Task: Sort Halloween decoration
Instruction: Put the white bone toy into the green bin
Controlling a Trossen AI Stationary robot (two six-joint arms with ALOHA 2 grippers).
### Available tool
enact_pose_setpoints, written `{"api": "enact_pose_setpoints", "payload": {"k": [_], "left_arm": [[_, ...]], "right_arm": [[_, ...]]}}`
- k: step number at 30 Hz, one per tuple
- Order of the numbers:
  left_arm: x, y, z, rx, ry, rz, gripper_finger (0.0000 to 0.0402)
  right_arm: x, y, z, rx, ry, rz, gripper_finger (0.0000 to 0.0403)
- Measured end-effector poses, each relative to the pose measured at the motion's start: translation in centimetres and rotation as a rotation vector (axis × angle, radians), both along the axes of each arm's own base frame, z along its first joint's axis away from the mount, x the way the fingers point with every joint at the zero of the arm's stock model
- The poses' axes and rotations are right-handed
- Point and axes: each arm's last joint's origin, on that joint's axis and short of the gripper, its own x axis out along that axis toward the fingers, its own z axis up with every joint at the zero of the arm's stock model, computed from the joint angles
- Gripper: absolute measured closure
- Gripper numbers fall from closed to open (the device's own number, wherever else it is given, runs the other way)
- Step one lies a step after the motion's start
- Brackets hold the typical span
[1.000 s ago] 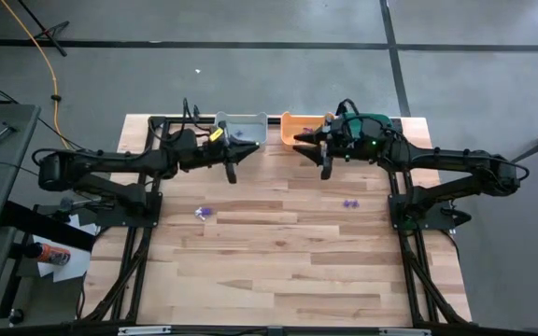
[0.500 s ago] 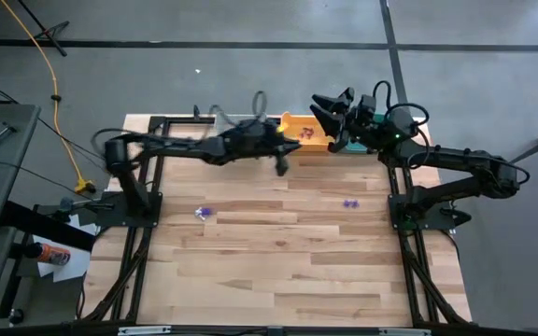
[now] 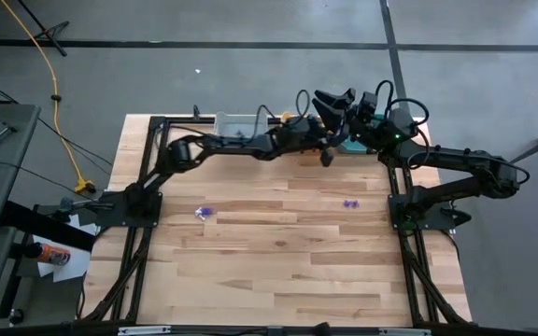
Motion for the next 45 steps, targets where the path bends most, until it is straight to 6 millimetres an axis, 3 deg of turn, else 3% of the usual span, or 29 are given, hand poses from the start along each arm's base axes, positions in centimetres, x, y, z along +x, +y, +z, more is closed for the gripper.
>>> {"api": "enact_pose_setpoints", "payload": {"k": [6, 13, 20, 30, 33, 38, 45], "left_arm": [[2.9, 0.9, -2.7, 0.002, -0.025, 0.001, 0.0401], [4.2, 1.4, -5.6, 0.047, 0.005, 0.053, 0.04], [3.8, 2.7, -5.9, 0.079, 0.05, 0.217, 0.0364], [3.2, 4.4, -5.6, 0.031, 0.031, 0.215, 0.0277], [3.0, 4.2, -4.1, 0.03, 0.045, 0.188, 0.0254], [1.1, 3.9, 2.9, 0.136, 0.144, 0.131, 0.0235], [-5.7, 4.4, 10.4, 0.218, 0.543, 0.111, 0.0242]], "right_arm": [[0.0, 0.0, 0.0, 0.034, -0.011, 0.015, 0.0251], [0.1, 0.0, -0.2, 0.045, 0.011, 0.018, 0.0251], [0.3, -0.1, -0.6, 0.057, 0.046, 0.018, 0.0251], [0.4, -0.1, -0.8, 0.063, 0.067, 0.021, 0.0251], [0.4, -0.1, -0.7, 0.062, 0.066, 0.02, 0.0251], [0.3, -0.1, -0.5, 0.053, 0.042, 0.02, 0.0251], [0.0, 0.0, 0.1, 0.025, -0.025, 0.018, 0.0251]]}}
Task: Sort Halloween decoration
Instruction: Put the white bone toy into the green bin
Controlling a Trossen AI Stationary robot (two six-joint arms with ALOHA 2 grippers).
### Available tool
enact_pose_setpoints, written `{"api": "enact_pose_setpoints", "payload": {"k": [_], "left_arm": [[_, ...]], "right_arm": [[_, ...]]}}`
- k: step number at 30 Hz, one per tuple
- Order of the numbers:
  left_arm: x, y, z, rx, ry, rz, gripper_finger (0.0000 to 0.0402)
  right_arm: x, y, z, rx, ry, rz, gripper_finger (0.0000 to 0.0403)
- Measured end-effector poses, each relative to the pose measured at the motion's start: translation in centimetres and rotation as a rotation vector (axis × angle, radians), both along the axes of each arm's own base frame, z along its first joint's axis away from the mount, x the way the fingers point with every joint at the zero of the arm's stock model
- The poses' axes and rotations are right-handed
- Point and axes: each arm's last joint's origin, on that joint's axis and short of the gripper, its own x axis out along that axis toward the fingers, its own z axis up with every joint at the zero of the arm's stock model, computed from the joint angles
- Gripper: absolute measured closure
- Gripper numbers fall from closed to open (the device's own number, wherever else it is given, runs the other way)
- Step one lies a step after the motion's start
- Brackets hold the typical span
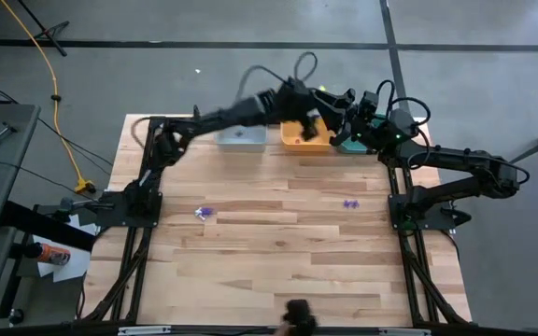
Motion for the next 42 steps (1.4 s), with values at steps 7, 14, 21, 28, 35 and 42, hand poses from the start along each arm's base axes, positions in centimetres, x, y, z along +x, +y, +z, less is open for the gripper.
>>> {"api": "enact_pose_setpoints", "payload": {"k": [7, 14, 21, 28, 35, 42], "left_arm": [[-7.3, -0.3, 1.1, -0.351, 0.238, 0.068, 0.0264], [-12.1, -6.8, -0.4, -0.463, -0.046, -0.057, 0.0293], [-18.7, -14.6, -3.2, -0.54, -0.365, -0.172, 0.0307], [-24.5, -19.9, -5.6, -0.473, -0.102, -0.361, 0.0309], [-27.7, -22.1, -8.4, -0.323, 0.376, -0.507, 0.0309], [-27.4, -22.9, -10.9, -0.282, 0.626, -0.6, 0.0309]], "right_arm": [[0.0, 0.0, -0.1, -0.014, 0.017, -0.011, 0.0251], [0.1, 0.0, -0.2, -0.034, 0.035, -0.027, 0.0251], [0.4, -0.1, -0.8, -0.015, 0.105, -0.027, 0.0251], [0.6, -0.2, -1.5, 0.01, 0.185, -0.025, 0.0251], [0.7, -0.3, -1.8, -0.002, 0.224, -0.033, 0.0251], [0.8, -0.3, -2.0, 0.0, 0.237, -0.029, 0.0251]]}}
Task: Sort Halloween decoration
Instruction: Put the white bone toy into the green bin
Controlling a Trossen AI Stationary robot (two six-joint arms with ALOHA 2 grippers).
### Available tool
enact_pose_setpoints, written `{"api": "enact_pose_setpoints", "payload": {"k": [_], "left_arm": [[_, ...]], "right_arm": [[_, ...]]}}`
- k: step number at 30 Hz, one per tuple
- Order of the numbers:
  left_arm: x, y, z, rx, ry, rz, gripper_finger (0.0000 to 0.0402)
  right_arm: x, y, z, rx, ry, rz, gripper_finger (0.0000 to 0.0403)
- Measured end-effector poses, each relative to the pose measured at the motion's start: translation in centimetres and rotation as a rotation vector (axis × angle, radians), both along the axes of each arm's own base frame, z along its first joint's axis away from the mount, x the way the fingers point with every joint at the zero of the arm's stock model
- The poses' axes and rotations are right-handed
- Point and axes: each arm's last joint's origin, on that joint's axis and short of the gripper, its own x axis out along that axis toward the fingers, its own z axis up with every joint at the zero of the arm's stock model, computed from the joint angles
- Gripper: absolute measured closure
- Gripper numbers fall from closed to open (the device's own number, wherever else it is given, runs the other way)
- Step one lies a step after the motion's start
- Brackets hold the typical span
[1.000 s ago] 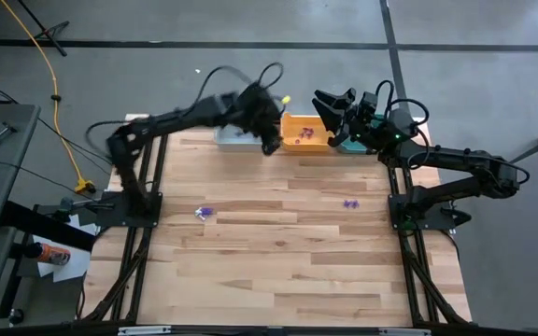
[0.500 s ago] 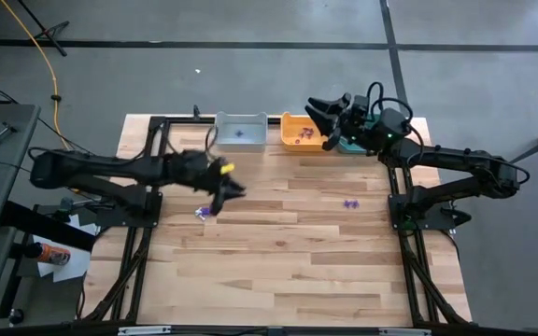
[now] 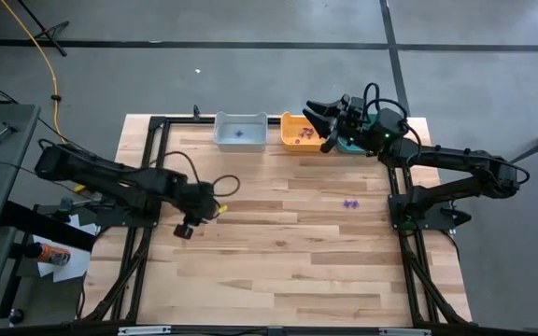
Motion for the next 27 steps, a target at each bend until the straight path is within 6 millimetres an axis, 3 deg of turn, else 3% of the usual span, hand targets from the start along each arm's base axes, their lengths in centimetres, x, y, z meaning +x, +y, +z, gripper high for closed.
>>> {"api": "enact_pose_setpoints", "payload": {"k": [10, 19, 27], "left_arm": [[1.5, -0.3, -4.0, 0.057, 0.216, -0.036, 0.0296], [1.9, -0.2, -5.3, 0.129, 0.272, -0.086, 0.0257], [2.1, -0.2, -6.4, 0.144, 0.332, -0.124, 0.026]], "right_arm": [[0.1, 0.0, -0.2, 0.006, 0.02, -0.001, 0.0251], [0.2, -0.1, -0.6, 0.011, 0.058, -0.004, 0.0251], [0.2, -0.1, -0.7, 0.014, 0.071, -0.005, 0.0251]]}}
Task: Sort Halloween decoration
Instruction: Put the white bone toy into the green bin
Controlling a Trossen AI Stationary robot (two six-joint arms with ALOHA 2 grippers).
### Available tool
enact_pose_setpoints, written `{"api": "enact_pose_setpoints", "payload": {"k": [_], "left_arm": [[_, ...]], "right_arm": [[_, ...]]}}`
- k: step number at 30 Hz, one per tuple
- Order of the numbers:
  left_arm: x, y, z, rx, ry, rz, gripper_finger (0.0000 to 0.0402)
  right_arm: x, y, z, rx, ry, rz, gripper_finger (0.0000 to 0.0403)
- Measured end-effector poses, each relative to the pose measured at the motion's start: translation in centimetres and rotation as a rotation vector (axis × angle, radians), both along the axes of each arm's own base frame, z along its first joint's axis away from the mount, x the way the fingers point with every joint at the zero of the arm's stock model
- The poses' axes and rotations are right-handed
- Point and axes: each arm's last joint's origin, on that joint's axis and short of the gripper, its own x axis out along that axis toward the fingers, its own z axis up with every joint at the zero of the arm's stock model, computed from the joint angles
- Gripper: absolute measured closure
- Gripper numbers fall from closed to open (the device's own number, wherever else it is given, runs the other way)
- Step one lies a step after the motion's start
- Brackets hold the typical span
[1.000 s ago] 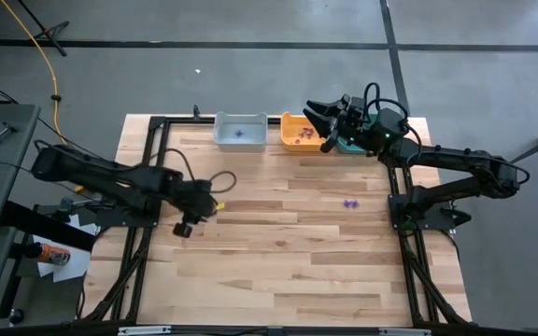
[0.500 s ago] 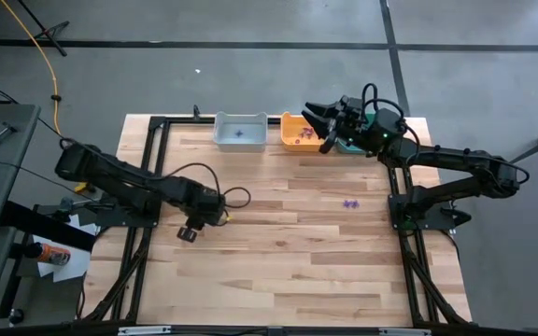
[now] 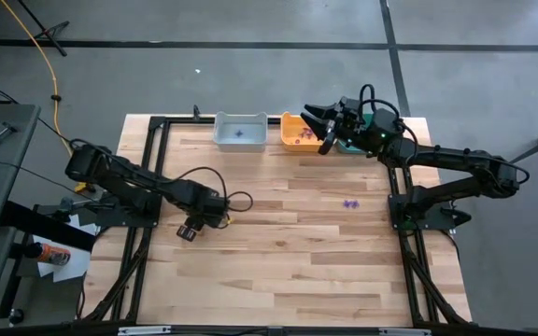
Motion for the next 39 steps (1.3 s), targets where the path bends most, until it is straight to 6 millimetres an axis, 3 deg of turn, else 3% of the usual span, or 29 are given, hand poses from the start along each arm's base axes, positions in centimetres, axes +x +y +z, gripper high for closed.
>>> {"api": "enact_pose_setpoints", "payload": {"k": [6, 14, 18, 28, 35, 39], "left_arm": [[0.0, 0.0, -0.7, 0.006, 0.042, -0.005, 0.0282], [-0.1, 0.0, -0.6, -0.011, 0.045, 0.023, 0.0383], [0.3, -0.1, -0.2, -0.013, 0.037, 0.063, 0.0391], [3.8, 0.3, 3.5, -0.049, -0.094, 0.087, 0.0401], [6.5, 2.9, 6.9, -0.057, -0.258, 0.141, 0.0401], [7.1, 4.6, 7.9, -0.085, -0.303, 0.213, 0.0401]], "right_arm": [[0.0, 0.0, -0.1, 0.005, 0.013, -0.004, 0.0251], [0.1, 0.0, -0.3, 0.01, 0.027, -0.003, 0.0251], [0.1, 0.0, -0.3, 0.01, 0.027, -0.003, 0.0251], [0.0, 0.0, -0.3, 0.012, 0.025, -0.002, 0.0251], [0.1, 0.0, -0.3, 0.026, 0.021, 0.007, 0.0251], [0.1, 0.0, -0.3, 0.026, 0.021, 0.007, 0.0251]]}}
